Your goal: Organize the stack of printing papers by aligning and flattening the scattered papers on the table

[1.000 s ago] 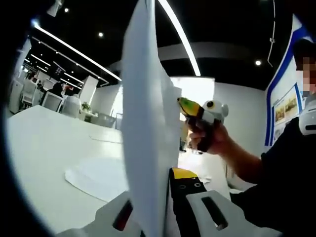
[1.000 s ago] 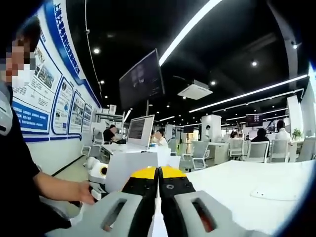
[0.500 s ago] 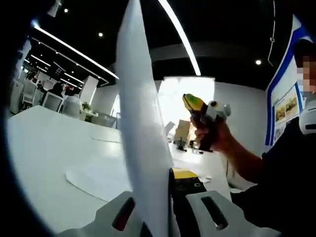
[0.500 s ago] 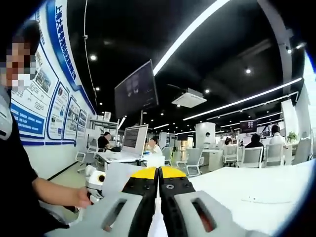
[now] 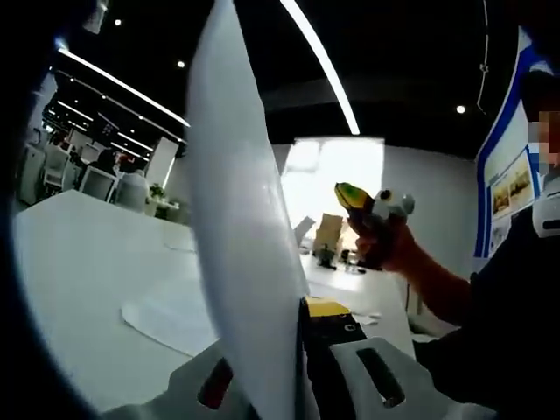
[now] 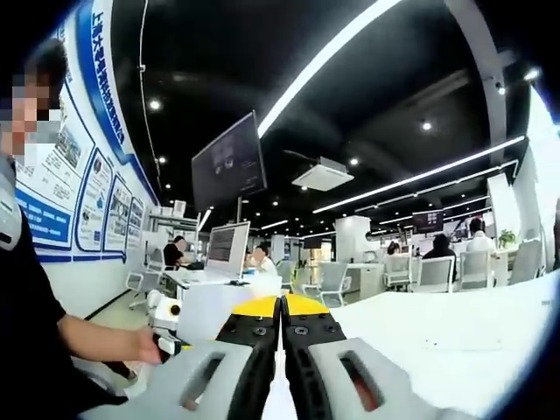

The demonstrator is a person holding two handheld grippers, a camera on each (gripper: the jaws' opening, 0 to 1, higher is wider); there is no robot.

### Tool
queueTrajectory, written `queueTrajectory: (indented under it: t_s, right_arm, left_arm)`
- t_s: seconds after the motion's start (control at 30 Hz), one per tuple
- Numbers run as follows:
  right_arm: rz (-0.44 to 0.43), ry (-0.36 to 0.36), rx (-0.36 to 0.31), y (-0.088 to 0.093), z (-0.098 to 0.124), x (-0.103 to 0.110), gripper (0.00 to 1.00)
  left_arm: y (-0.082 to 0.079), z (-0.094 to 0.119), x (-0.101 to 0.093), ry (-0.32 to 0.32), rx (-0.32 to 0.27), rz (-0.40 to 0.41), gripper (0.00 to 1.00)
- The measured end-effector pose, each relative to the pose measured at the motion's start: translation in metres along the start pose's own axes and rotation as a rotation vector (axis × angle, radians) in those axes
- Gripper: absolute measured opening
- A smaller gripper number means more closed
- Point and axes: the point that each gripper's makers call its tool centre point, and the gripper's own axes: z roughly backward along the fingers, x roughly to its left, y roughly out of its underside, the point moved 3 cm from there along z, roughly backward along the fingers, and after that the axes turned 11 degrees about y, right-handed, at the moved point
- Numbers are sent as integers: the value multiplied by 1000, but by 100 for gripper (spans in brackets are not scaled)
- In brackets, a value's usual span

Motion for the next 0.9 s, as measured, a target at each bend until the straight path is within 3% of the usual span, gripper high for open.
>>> queueTrajectory:
  t_s: [0.9]
  right_arm:
    - [-25,77,9,9,44,-18,0]
  left_arm:
    - [2,0,-1,-1,14,-14,6]
